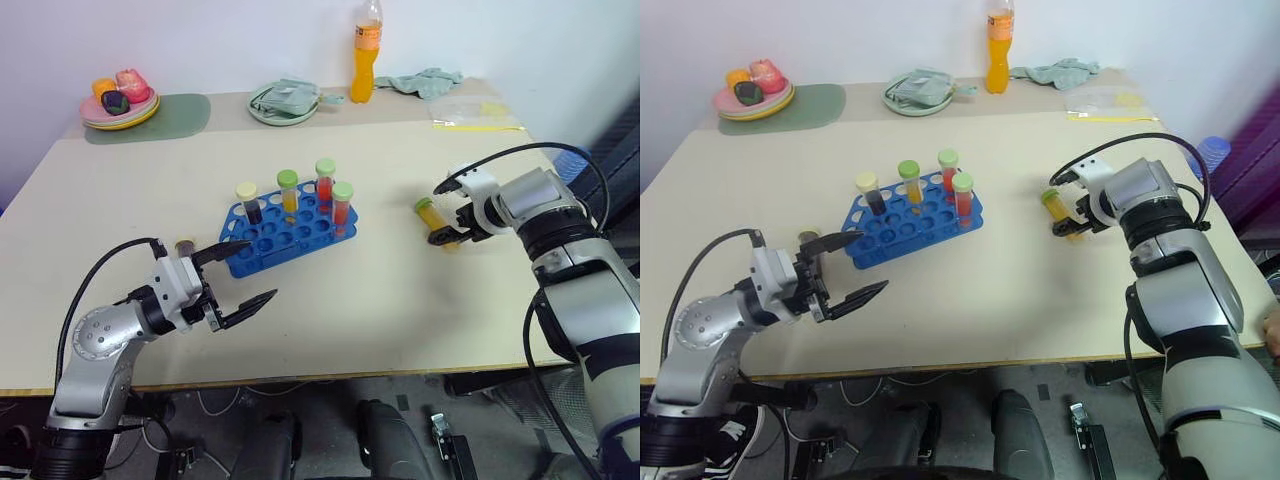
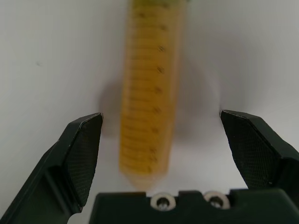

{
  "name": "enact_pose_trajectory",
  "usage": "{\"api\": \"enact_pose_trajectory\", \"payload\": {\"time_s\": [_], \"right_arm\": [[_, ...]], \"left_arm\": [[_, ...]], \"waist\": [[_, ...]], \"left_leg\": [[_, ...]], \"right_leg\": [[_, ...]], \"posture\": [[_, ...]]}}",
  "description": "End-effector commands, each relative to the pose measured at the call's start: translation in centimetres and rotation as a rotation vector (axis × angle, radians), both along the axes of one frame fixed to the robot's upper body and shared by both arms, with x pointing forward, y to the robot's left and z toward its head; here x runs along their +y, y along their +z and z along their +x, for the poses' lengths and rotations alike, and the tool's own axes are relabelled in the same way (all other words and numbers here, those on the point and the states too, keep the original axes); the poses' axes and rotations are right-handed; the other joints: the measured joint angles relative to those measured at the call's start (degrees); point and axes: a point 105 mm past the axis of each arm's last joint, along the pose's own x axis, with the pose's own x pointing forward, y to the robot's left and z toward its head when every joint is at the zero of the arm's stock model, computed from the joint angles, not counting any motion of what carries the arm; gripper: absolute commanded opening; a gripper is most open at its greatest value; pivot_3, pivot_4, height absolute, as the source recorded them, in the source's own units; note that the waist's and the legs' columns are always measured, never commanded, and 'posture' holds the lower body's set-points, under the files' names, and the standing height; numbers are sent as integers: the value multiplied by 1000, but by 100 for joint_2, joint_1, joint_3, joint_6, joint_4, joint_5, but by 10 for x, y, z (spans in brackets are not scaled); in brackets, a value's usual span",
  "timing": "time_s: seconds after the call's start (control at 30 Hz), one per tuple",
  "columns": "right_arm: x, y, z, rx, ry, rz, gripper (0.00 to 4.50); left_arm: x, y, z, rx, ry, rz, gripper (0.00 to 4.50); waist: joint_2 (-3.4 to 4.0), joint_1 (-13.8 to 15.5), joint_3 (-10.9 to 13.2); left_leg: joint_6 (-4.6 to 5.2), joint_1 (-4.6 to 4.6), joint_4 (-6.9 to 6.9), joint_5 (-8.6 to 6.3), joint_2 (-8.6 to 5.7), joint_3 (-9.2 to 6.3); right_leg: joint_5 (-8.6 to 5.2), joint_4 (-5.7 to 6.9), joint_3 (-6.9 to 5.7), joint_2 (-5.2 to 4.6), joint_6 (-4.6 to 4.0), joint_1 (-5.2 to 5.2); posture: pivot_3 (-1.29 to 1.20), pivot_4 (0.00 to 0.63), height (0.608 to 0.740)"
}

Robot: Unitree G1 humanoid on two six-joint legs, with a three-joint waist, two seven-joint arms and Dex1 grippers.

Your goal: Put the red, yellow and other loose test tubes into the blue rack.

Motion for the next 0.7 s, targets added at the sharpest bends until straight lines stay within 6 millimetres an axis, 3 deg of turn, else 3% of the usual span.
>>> {"api": "enact_pose_trajectory", "payload": {"time_s": [0.03, 0.13, 0.27, 0.3, 0.37, 0.5, 0.57, 0.63, 0.7], "right_arm": [[0, 6, 2, 1, -24, -17, 4433], [5, 6, 4, -1, -20, -15, 3157], [9, 5, 6, -14, -6, -21, 1107], [10, 6, 8, -34, -2, -23, 859], [14, 12, 14, -97, 25, -9, 863], [34, 48, 37, -405, 61, 149, 863], [48, 89, 45, -779, 63, 365, 863], [46, 119, 32, -1042, 15, 557, 863], [60, 126, 10, -1171, 26, 707, 863]], "left_arm": [[-4, 9, -4, -55, 0, -2, 4500], [-4, 9, -5, -57, 7, -7, 4500], [-4, 8, -5, -56, 5, -1, 4500], [-4, 8, -5, -56, 4, 4, 4500], [-2, 9, -5, -56, 5, 6, 4500], [0, 11, -5, -60, 8, 7, 4500], [-1, 13, -5, -59, 8, 6, 4500], [0, 14, -5, -57, 9, 4, 4500], [3, 14, -4, -53, 10, 14, 4500]], "waist": [[0, -2, 0], [0, -13, -1], [-2, -14, -2], [-2, -14, -2], [-2, -29, -2], [2, -48, 1], [-1, -37, -1], [1, -33, 0], [2, -16, 0]], "left_leg": [[0, 0, 0, 0, 0, 0], [-1, 1, 0, 1, 0, 0], [-2, 2, 1, 1, 0, -1], [-2, 2, 1, 1, 0, -1], [-2, 2, 3, 1, 0, -1], [-4, 1, 0, 2, 1, 0], [-5, 1, -3, 3, 1, -1], [-5, -2, -4, 3, 3, -5], [-5, -6, -1, 3, 2, -5]], "right_leg": [[0, 0, 0, 0, 0, 0], [0, 2, 0, 0, 0, 0], [0, 3, 0, 1, 0, 1], [0, 3, 0, 1, 0, 1], [0, 4, 0, 1, 0, 2], [1, 7, 1, 2, 0, -3], [1, 8, 2, 4, 0, -4], [1, 5, 1, 5, 0, -4], [1, 10, 2, 5, 1, -9]], "posture": [[0, 150, 740], [0, 150, 740], [0, 150, 740], [0, 150, 740], [0, 150, 740], [0, 150, 740], [0, 150, 740], [0, 150, 740], [0, 150, 740]]}}
